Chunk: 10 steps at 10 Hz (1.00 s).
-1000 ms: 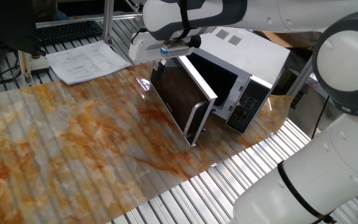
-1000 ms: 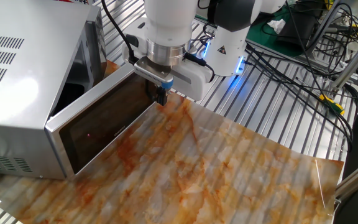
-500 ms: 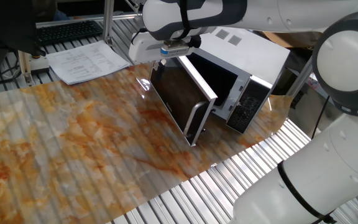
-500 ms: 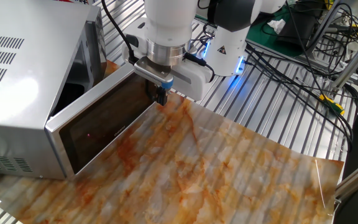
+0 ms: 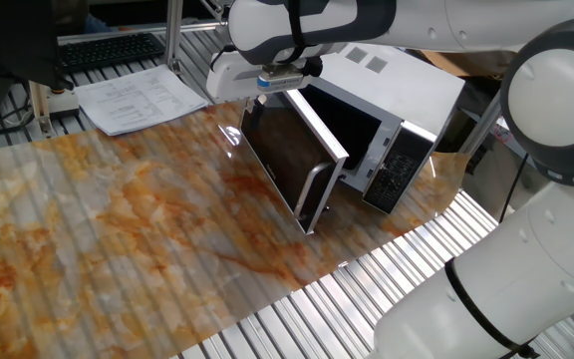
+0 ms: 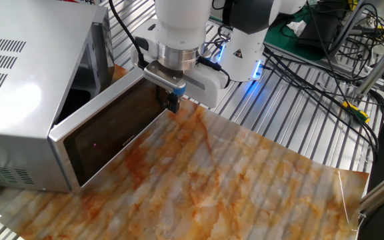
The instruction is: Close the microwave door
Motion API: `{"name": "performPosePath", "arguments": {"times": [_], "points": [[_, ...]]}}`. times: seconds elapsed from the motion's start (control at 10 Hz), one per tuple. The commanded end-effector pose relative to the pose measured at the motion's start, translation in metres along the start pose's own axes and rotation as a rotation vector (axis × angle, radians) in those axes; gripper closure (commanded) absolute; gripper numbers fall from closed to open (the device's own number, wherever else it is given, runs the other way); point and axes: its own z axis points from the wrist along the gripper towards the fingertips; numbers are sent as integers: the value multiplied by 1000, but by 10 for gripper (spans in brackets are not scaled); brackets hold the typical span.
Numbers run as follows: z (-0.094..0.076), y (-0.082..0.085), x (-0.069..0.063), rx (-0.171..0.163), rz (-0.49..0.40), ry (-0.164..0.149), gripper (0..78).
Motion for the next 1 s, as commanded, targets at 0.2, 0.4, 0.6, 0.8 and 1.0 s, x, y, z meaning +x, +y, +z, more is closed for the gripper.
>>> {"name": "performPosePath", "arguments": {"times": [0.2,0.4,0.6,0.8,1.0], "points": [[0,0,0,-91,95,53,776],[0,0,0,-91,93,61,776],[0,0,0,-90,90,63,776],[0,0,0,-89,85,60,776],[1,-4,0,-84,73,57,776]]}}
